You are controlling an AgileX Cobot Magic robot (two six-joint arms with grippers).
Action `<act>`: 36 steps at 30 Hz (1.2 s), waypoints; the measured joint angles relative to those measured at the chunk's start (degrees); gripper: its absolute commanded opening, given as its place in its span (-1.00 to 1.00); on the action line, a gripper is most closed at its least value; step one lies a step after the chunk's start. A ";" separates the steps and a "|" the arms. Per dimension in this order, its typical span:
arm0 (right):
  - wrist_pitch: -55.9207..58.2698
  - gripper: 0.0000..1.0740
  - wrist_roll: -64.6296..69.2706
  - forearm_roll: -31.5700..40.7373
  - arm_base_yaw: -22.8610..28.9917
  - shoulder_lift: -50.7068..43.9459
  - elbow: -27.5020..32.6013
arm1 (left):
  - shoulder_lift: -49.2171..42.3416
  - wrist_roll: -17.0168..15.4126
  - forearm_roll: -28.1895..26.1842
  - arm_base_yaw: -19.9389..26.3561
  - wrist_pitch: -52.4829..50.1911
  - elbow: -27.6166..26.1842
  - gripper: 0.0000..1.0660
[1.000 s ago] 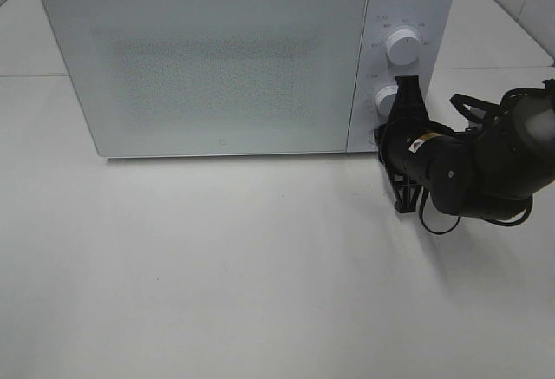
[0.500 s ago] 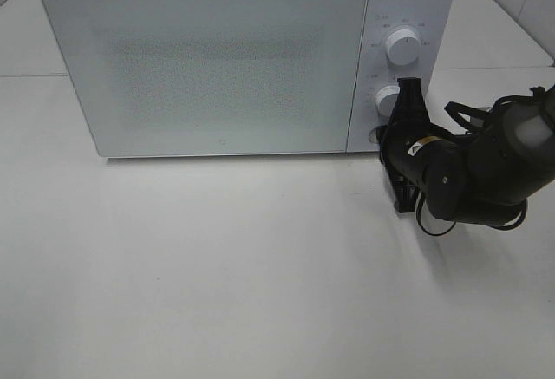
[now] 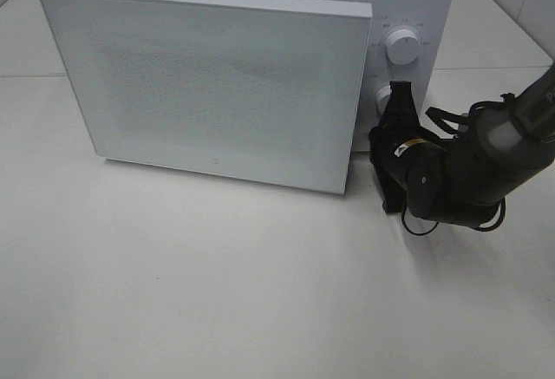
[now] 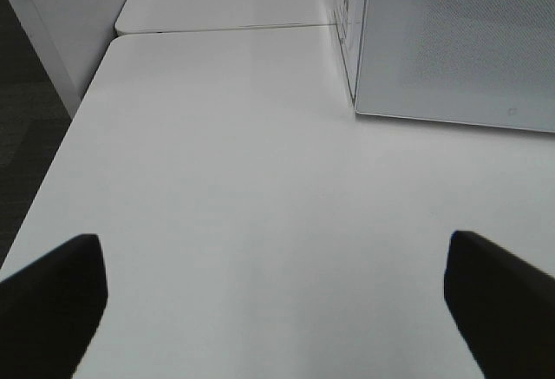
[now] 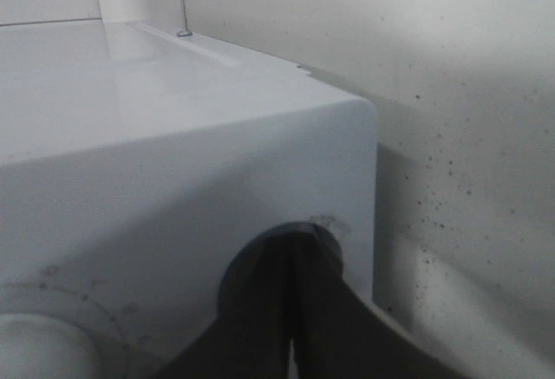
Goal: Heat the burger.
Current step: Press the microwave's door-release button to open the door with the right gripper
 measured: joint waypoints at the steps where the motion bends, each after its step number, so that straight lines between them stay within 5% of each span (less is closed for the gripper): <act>1: 0.46 -1.00 -0.29 0.63 0.29 0.11 -0.40 | 0.00 0.00 0.00 0.00 0.00 0.00 0.84; 23: 1.32 -1.00 -2.41 2.18 0.63 -0.17 -0.63 | 0.00 0.00 0.00 0.00 0.00 0.00 0.84; 36: 5.16 -1.00 -1.15 -3.04 -0.29 -5.67 3.90 | 0.00 0.00 0.00 0.00 0.00 0.00 0.84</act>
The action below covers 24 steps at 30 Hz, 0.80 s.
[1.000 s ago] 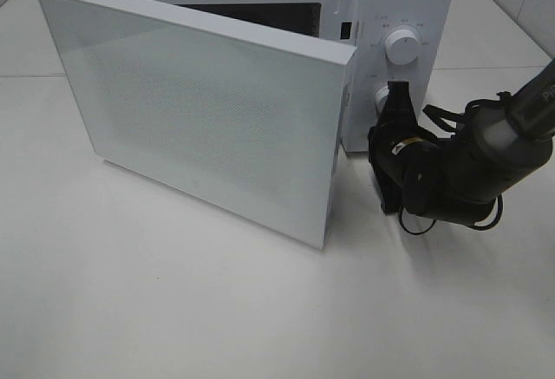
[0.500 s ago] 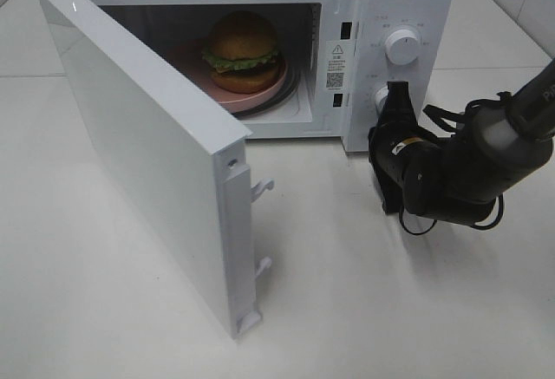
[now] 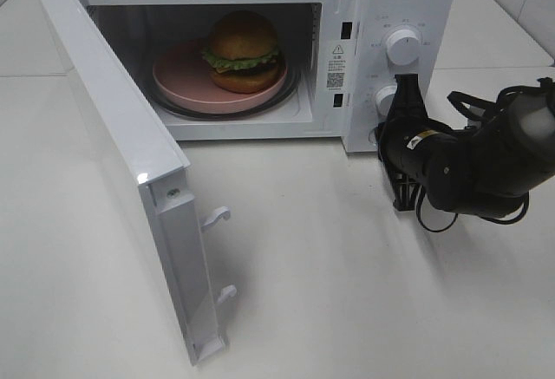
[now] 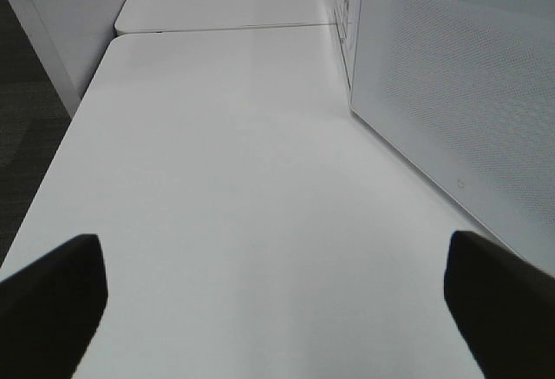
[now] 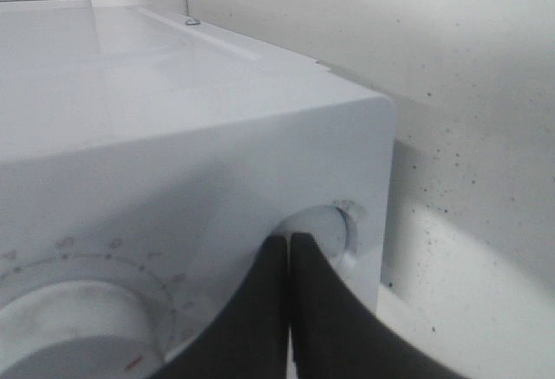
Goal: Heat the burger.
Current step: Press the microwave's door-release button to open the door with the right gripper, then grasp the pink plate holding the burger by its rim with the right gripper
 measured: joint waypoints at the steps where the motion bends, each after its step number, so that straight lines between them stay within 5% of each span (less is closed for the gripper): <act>1: 0.17 -1.00 0.00 -0.92 0.57 -1.38 1.09 | 0.00 0.00 0.00 0.00 0.00 0.00 0.84; 11: 9.11 -1.00 -2.23 -4.35 1.43 -7.73 5.16 | 0.00 0.00 0.00 0.00 0.00 0.00 0.84; 24: 28.19 -0.96 -29.34 -7.33 1.43 -18.22 6.70 | 0.00 0.00 0.00 0.00 0.00 0.00 0.84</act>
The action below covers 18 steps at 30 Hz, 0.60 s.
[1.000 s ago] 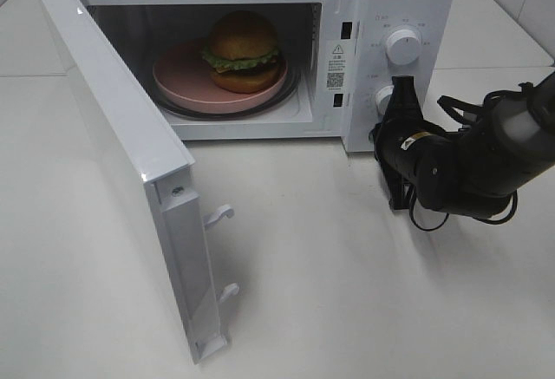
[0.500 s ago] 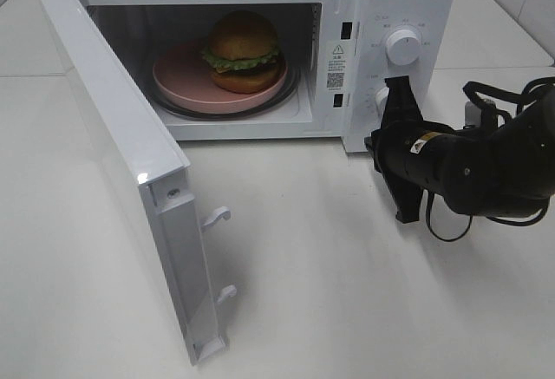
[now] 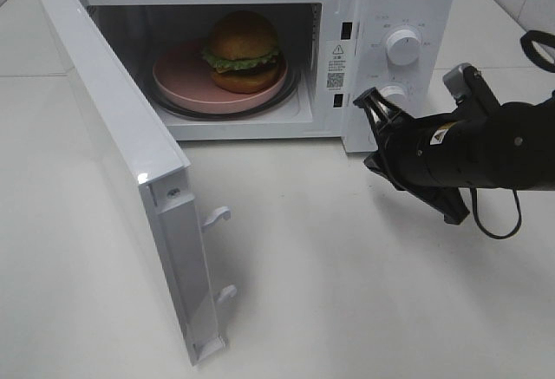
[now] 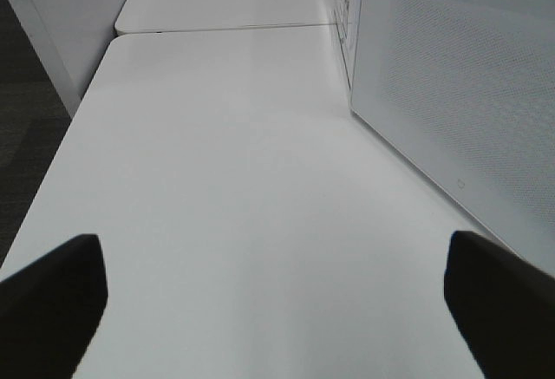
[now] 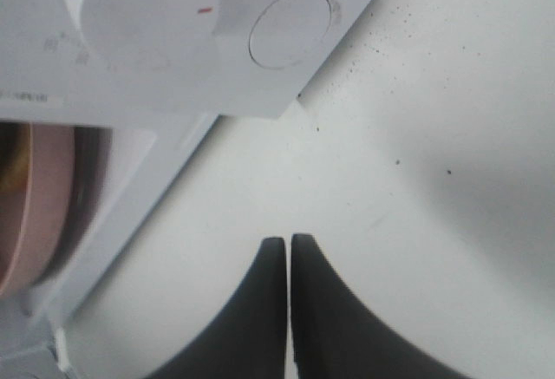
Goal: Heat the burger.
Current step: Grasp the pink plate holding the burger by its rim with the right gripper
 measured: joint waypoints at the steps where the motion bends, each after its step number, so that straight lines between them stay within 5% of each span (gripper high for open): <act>1: 3.44 -0.96 -4.58 0.00 0.00 -1.32 0.00 | 0.00 0.00 0.00 0.00 0.00 0.00 0.84; 18: 27.79 -0.90 -41.83 -0.06 0.00 -13.24 -2.23 | 0.00 0.00 0.00 0.00 0.00 0.00 0.84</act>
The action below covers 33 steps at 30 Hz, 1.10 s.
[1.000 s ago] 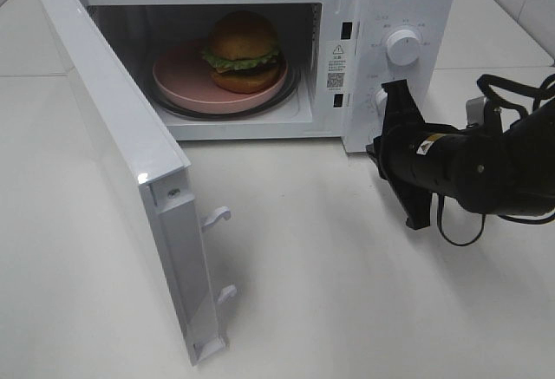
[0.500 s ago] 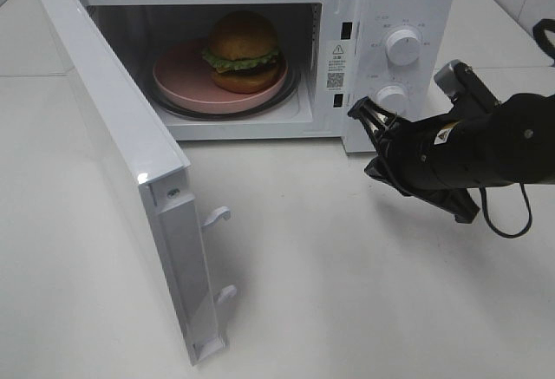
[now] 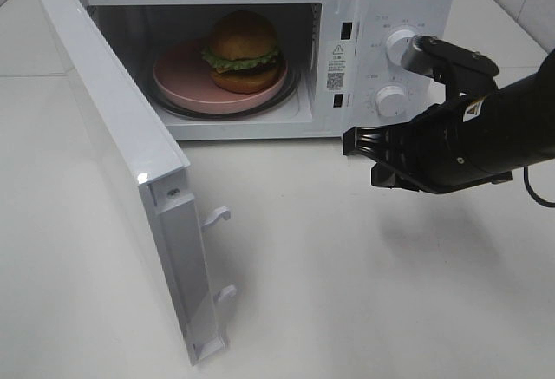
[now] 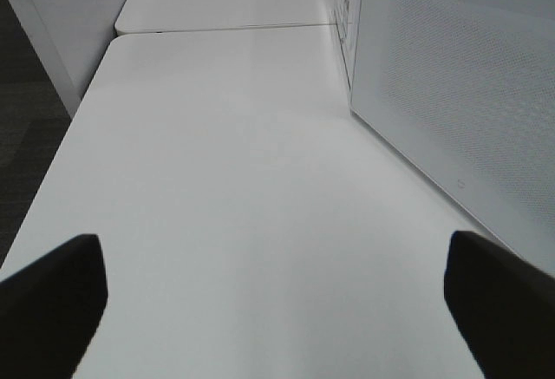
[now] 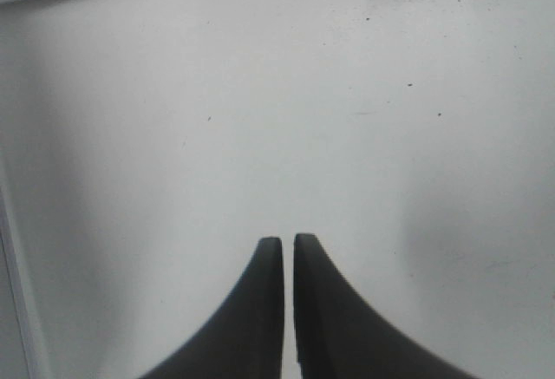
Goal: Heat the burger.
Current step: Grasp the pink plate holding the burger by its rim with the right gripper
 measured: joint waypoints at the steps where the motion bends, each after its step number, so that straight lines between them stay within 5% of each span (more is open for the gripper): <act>1: 0.00 -0.90 0.00 0.00 0.00 0.00 0.00 | 0.00 0.00 0.00 0.00 0.00 0.00 0.84; 14: 19.60 -0.83 -29.34 -0.34 0.00 -0.06 -10.20 | 0.00 0.00 0.00 0.00 0.00 0.00 0.84; 33: 19.19 -0.77 -59.93 -16.62 0.00 -0.06 -11.63 | 0.00 0.00 0.00 0.00 0.00 0.00 0.84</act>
